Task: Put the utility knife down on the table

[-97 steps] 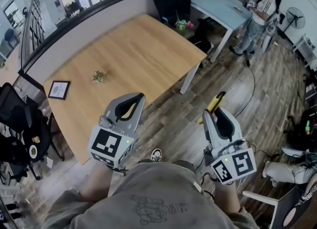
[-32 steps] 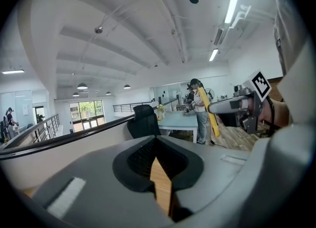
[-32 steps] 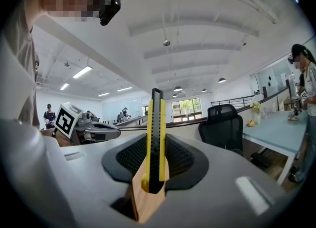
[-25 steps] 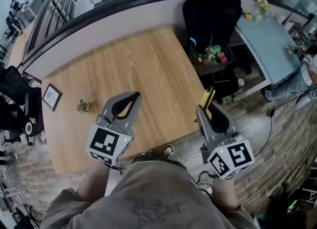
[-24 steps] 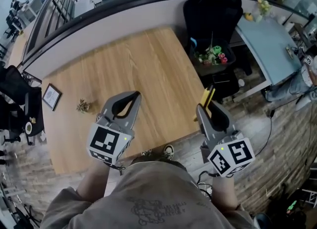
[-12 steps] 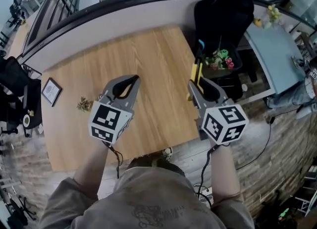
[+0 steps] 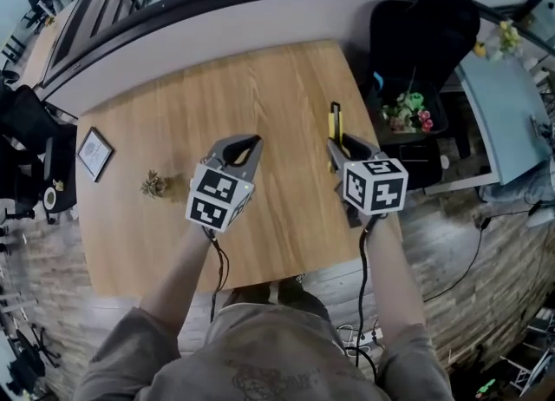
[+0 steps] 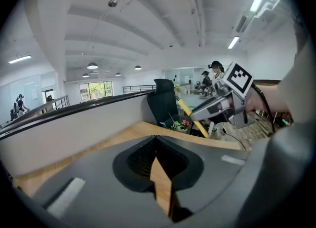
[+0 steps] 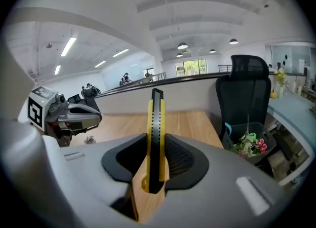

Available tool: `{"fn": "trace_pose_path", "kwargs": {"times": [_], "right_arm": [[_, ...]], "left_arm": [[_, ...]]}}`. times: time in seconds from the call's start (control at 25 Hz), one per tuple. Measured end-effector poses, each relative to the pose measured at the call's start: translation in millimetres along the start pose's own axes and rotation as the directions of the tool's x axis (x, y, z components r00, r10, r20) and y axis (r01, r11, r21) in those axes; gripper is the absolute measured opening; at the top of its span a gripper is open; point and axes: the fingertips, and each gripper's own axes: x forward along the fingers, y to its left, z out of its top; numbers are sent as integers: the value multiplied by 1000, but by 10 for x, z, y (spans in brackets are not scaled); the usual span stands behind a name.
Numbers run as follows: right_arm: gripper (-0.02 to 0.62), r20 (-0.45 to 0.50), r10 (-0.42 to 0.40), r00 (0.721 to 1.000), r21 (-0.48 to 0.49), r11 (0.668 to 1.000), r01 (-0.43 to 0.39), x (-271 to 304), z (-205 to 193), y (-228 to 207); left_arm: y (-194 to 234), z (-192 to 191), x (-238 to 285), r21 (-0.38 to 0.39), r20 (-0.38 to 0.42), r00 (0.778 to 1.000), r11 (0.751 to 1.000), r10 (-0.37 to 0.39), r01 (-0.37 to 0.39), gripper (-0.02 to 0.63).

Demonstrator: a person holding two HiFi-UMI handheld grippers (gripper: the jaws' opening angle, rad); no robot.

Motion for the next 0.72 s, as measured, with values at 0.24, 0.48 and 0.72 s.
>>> {"fn": "trace_pose_path", "kwargs": {"times": [0.24,0.48,0.72], "right_arm": [[124,-167,17,986,15,1000,-14,734,-567,-70],[124,-323,11,946,44,999,3,1290,-1239,-173],[124,-418,9,908,77,997,26,1534,-1754,-252]], "left_arm": [[121,-493,333,-10,-98,995,1000,-16,15,2],[195,-980,521,-132,-161,986,991,-53,32,2],[159,-1432,610,-192,-241,968,981,-73,27,2]]}}
